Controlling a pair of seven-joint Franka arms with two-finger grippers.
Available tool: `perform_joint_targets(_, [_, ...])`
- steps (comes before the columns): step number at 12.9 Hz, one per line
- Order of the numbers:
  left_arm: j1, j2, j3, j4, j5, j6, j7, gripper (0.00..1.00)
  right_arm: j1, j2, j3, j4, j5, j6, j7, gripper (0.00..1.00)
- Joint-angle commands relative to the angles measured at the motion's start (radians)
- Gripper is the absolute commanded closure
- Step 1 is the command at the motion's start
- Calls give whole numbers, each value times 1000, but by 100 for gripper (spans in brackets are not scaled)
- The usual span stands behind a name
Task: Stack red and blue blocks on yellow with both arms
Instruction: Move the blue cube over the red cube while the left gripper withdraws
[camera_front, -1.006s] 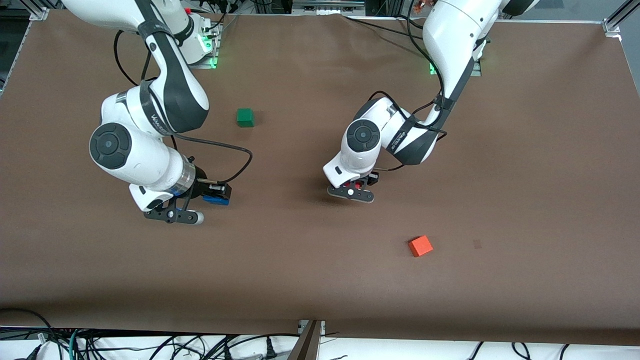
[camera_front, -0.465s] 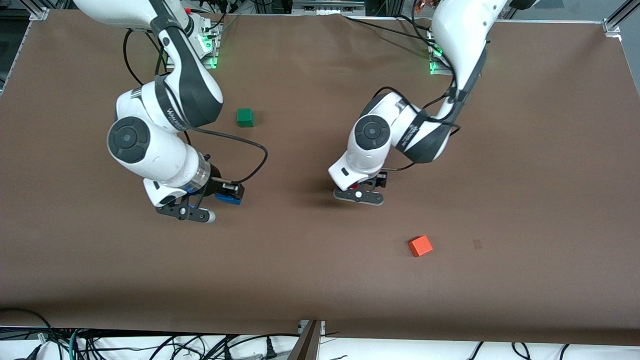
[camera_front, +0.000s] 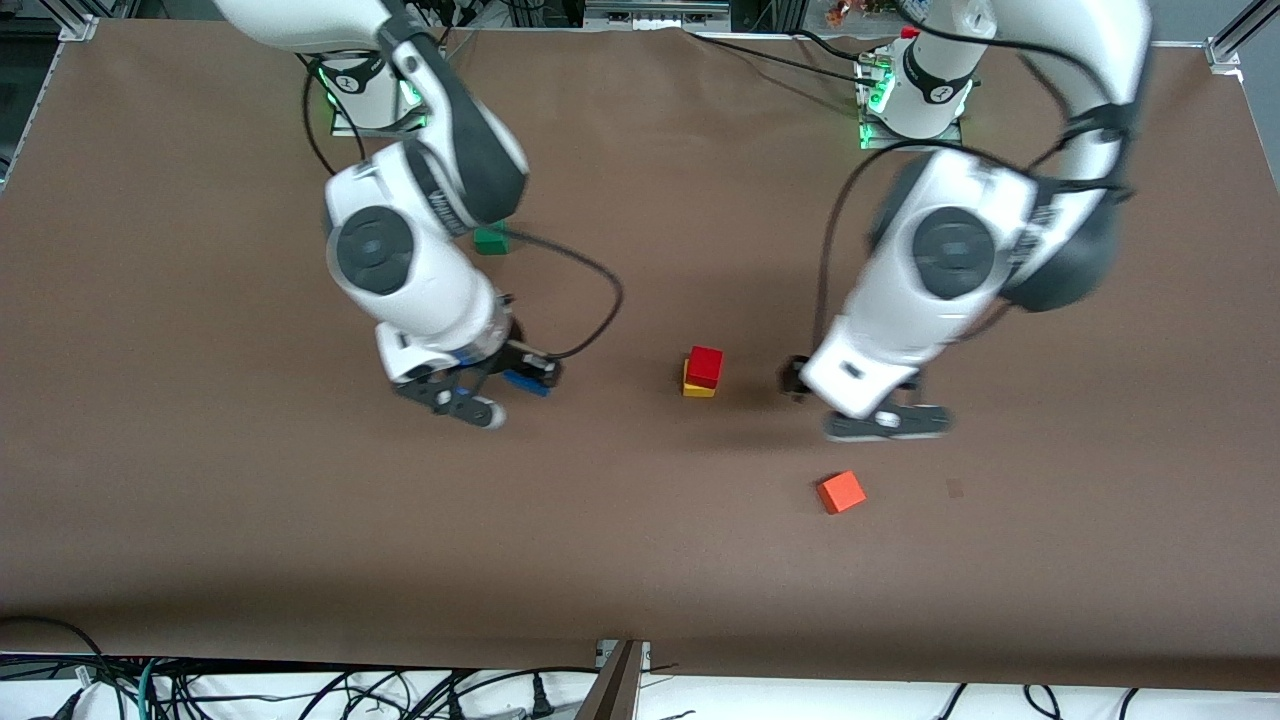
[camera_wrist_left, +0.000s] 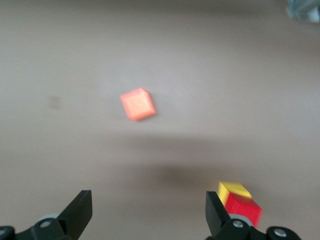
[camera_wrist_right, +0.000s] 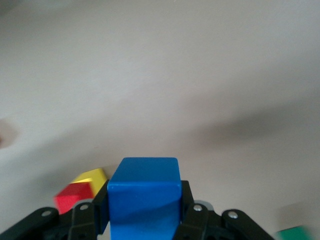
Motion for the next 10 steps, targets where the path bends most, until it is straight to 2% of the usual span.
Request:
perform_joint_targets(1, [140, -69, -20, -10, 6, -19, 171, 0, 74, 102, -12, 138, 1, 29, 169, 64])
perform_joint_targets(4, [287, -101, -17, -10, -53, -93, 455, 0, 181, 162, -14, 154, -54, 165, 326, 62])
perform_joint_targets(7, [395, -184, -8, -19, -54, -188, 586, 0, 248, 216, -15, 169, -138, 215, 429, 60])
perform_joint_targets(9, [389, -230, 38, -60, -57, -255, 593, 0, 260, 229, -15, 171, -149, 227, 434, 58])
perform_joint_targets(10, [386, -253, 53, -103, -97, -256, 579, 0, 268, 236, -15, 169, -152, 233, 434, 57])
